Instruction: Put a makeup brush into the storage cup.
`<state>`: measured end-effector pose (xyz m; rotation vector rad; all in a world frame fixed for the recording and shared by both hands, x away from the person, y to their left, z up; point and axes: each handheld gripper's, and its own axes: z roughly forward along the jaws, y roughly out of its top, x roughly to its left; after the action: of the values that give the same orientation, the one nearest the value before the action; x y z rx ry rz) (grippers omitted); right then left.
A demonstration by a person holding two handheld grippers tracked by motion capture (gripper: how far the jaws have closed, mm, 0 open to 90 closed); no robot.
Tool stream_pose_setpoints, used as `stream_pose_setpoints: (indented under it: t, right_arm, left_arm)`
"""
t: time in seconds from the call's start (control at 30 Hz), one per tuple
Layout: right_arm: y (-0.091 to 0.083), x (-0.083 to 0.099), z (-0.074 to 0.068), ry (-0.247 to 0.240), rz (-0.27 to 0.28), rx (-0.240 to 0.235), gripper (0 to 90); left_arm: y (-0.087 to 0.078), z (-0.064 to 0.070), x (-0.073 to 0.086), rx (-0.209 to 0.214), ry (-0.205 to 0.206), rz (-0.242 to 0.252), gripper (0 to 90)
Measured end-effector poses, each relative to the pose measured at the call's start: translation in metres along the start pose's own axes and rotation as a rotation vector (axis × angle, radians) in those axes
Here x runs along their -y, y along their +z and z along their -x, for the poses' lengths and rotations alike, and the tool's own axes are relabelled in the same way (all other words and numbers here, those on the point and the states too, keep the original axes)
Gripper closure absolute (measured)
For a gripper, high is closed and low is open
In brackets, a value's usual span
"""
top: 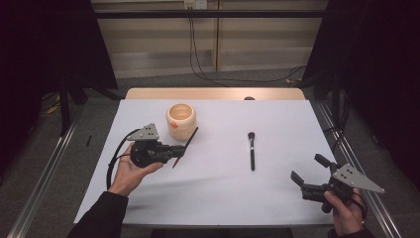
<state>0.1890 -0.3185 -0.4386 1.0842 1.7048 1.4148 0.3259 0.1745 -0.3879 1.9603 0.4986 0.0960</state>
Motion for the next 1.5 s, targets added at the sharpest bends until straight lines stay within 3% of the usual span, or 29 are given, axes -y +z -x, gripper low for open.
stream_pose_setpoints:
  t: [0.17, 0.23, 0.33, 0.43, 0.57, 0.87, 1.07, 1.27, 1.3, 1.37, 1.43, 1.5]
  right_arm:
    - [0.000, 0.000, 0.000, -0.002, -0.001, 0.000, 0.2]
    - [0.000, 0.000, 0.001, -0.002, 0.000, -0.005, 0.2]
    - [0.000, 0.000, 0.000, -0.001, 0.000, -0.002, 0.2]
    - [0.000, 0.000, 0.000, 0.002, 0.003, 0.001, 0.2]
    - [0.000, 0.000, 0.000, -0.001, 0.003, -0.001, 0.2]
    - [0.000, 0.000, 0.000, -0.003, 0.008, -0.002, 0.2]
    - [0.000, 0.000, -0.001, 0.003, 0.009, -0.004, 0.1]
    - [0.000, -0.001, -0.001, 0.007, 0.009, -0.006, 0.0]
    - [0.000, -0.001, -0.001, 0.004, 0.011, -0.006, 0.0]
    - [0.000, 0.000, 0.000, 0.005, 0.017, -0.009, 0.0]
    - [0.000, 0.000, 0.000, 0.004, 0.016, -0.011, 0.0]
    - [0.000, 0.000, 0.000, 0.005, 0.018, -0.010, 0.0]
  left_arm:
    - [-0.006, 0.002, -0.001, -0.024, -0.017, 0.055, 83.7]
    - [-0.006, 0.003, -0.001, -0.022, -0.012, 0.056, 83.7]
    - [-0.007, 0.007, -0.003, -0.002, -0.016, 0.096, 83.7]
    - [-0.008, 0.012, -0.004, -0.009, -0.002, 0.088, 83.7]
    - [-0.008, 0.016, -0.005, -0.014, -0.009, 0.116, 83.8]
    - [0.005, 0.027, -0.009, 0.018, -0.007, 0.102, 83.8]
    - [0.014, 0.040, -0.018, 0.031, 0.029, 0.088, 83.8]
    - [0.020, 0.050, -0.023, 0.057, 0.025, 0.112, 83.7]
    - [0.021, 0.050, -0.021, 0.077, 0.011, 0.139, 83.8]
    - [0.023, 0.052, -0.020, 0.062, 0.022, 0.110, 83.8]
    - [0.025, 0.052, -0.019, 0.077, 0.005, 0.122, 83.8]
    - [0.028, 0.054, -0.019, 0.079, 0.018, 0.103, 83.8]
